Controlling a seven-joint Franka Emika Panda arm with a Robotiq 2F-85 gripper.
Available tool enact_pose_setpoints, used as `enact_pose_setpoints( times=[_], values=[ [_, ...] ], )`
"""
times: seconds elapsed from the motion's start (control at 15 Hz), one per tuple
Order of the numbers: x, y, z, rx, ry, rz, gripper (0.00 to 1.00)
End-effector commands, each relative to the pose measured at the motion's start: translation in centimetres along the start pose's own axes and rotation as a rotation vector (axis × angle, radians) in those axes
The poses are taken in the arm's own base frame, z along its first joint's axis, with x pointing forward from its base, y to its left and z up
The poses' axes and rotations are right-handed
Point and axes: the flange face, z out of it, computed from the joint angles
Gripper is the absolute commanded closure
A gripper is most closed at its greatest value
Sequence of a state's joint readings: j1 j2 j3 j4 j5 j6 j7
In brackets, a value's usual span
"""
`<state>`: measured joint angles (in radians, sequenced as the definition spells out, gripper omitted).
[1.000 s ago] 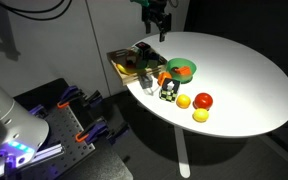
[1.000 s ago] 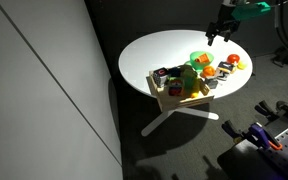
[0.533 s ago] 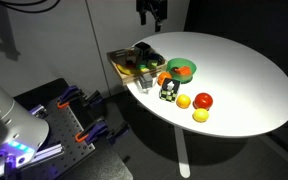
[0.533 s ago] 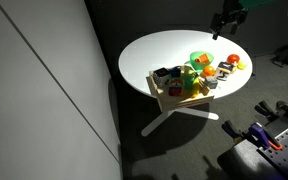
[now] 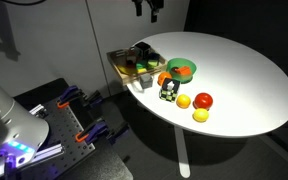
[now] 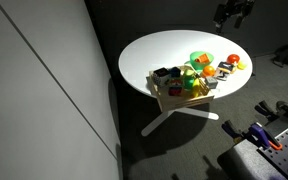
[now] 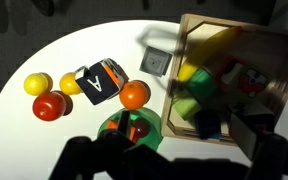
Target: Put the toy orange on the table
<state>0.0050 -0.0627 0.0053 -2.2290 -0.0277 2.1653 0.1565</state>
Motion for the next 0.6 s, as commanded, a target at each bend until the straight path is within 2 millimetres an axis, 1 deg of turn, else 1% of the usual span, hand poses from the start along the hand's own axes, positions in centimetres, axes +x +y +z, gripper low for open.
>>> enact_pose_setpoints(
  times=[0.0, 0.13, 0.2, 0.33, 0.53],
  values=[
    [-1.2, -0.2, -1.8, 0.024, 0.013, 0.003, 0.00],
    [-1.4, -0.1, -2.4, 0.039, 0.021, 0.004, 0.00],
    [-0.4, -0.1, -1.5, 0.017, 0.021, 0.005, 0.00],
    [-0.5, -0.1, -1.9, 0.024, 0.027, 0.009, 0.00],
    [-0.7, -0.1, -1.9, 0.024, 0.026, 0.009, 0.00]
  ],
)
